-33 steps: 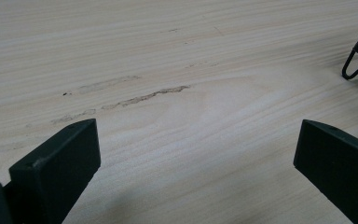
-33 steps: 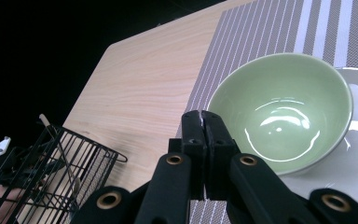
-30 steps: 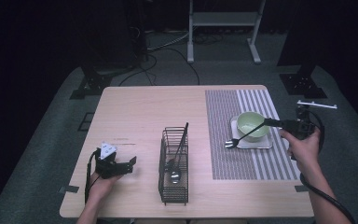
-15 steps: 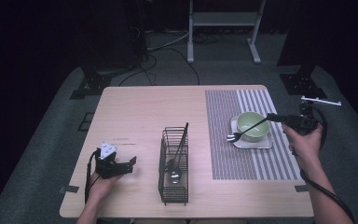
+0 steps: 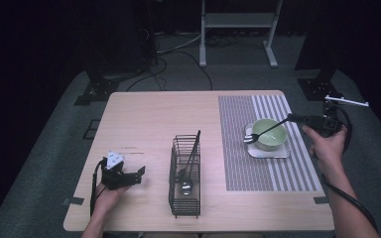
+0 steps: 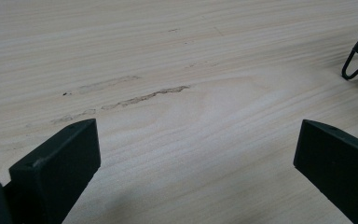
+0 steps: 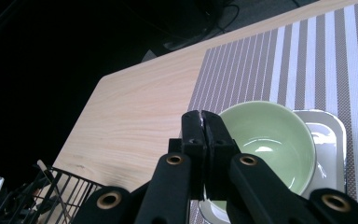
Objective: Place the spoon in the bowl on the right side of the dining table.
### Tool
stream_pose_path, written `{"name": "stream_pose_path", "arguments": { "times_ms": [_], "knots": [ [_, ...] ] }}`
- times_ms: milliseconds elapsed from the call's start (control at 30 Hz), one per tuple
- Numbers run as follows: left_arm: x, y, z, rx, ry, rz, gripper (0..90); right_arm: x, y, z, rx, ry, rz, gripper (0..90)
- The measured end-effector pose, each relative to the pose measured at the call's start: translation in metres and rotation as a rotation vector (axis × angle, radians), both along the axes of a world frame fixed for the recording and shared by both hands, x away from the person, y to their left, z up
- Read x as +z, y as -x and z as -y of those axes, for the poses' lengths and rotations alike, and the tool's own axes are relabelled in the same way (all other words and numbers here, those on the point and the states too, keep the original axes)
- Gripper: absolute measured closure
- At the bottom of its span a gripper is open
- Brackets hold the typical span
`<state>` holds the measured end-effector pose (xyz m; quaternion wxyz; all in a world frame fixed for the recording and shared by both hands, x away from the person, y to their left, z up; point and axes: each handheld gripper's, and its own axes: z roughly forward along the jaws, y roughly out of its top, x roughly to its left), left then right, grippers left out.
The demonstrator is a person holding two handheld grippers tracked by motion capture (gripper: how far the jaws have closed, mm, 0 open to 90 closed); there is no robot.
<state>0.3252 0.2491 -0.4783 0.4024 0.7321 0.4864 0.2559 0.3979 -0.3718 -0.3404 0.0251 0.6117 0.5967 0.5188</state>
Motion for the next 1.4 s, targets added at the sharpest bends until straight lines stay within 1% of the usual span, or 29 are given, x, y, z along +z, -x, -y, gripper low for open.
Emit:
{"name": "stream_pose_path", "arguments": {
  "times_ms": [367, 433, 700, 833, 1167, 1400],
  "knots": [
    [0.000, 0.000, 0.000, 0.000, 0.001, 0.001, 0.0, 0.007, -0.003, 0.008, -0.040, 0.000, 0.001, 88.5],
    [0.000, 0.000, 0.000, 0.000, 0.001, 0.001, 0.0, 0.007, -0.003, 0.010, -0.046, 0.006, 0.003, 88.4],
    [0.000, 0.000, 0.000, 0.001, 0.002, 0.000, 0.0, 0.009, -0.003, 0.021, -0.089, 0.004, 0.000, 88.5],
    [0.000, 0.000, 0.000, 0.001, -0.001, 0.002, 0.0, 0.009, -0.003, 0.026, -0.109, 0.000, 0.000, 88.5],
    [0.000, -0.001, 0.001, 0.002, 0.000, 0.002, 0.0, 0.010, -0.004, 0.034, -0.144, 0.015, 0.002, 88.5],
    [0.000, -0.001, 0.000, 0.003, -0.001, -0.002, 0.0, 0.007, -0.002, 0.040, -0.170, 0.014, -0.003, 88.4]
  ]
}}
